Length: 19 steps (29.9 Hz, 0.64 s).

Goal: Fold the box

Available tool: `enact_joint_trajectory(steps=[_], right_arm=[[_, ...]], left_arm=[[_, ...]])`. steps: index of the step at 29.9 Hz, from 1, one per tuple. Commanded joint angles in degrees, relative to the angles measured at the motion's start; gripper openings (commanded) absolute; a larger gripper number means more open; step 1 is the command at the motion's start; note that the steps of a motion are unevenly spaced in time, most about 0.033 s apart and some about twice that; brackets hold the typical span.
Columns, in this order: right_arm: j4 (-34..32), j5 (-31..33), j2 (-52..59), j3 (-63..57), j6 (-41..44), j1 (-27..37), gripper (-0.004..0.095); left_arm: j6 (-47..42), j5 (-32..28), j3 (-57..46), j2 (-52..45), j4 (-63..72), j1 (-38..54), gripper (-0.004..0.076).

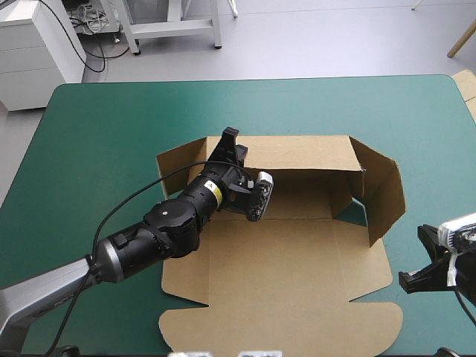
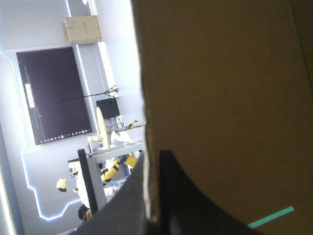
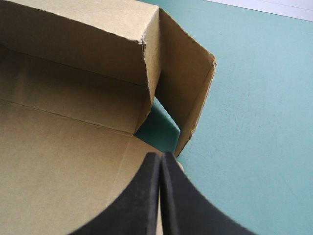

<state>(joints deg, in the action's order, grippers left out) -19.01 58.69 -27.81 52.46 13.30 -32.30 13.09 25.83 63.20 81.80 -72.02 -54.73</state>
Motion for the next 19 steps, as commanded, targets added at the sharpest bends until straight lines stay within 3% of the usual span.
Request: enact_joint_trajectory(steps=[1,7,12,19], right_arm=[[-1.51,-3.56,-0.53,1.2,0.08,0.25,-0.002],[-1.51,-3.42,-0.53,1.2,0.08,0.25,-0.002],[-1.51,-3.42,-0.53,1.2,0.08,0.25,-0.002],[-1.51,-3.35,-0.53,1.2,0.08,0.25,-0.0019]], left_arm=[[-0.16,-1.45,1.86,-0.08,-3.87,0.42,-0.0008],[-2.31,2.88,1.86,1.89,-3.59,1.58,-0.0008],[-8.86,2.93,1.86,1.89,-3.36,1.39,-0.0008],[-9.23,3.98,1.86,1.79,-2.1,1.26,-0.0008]])
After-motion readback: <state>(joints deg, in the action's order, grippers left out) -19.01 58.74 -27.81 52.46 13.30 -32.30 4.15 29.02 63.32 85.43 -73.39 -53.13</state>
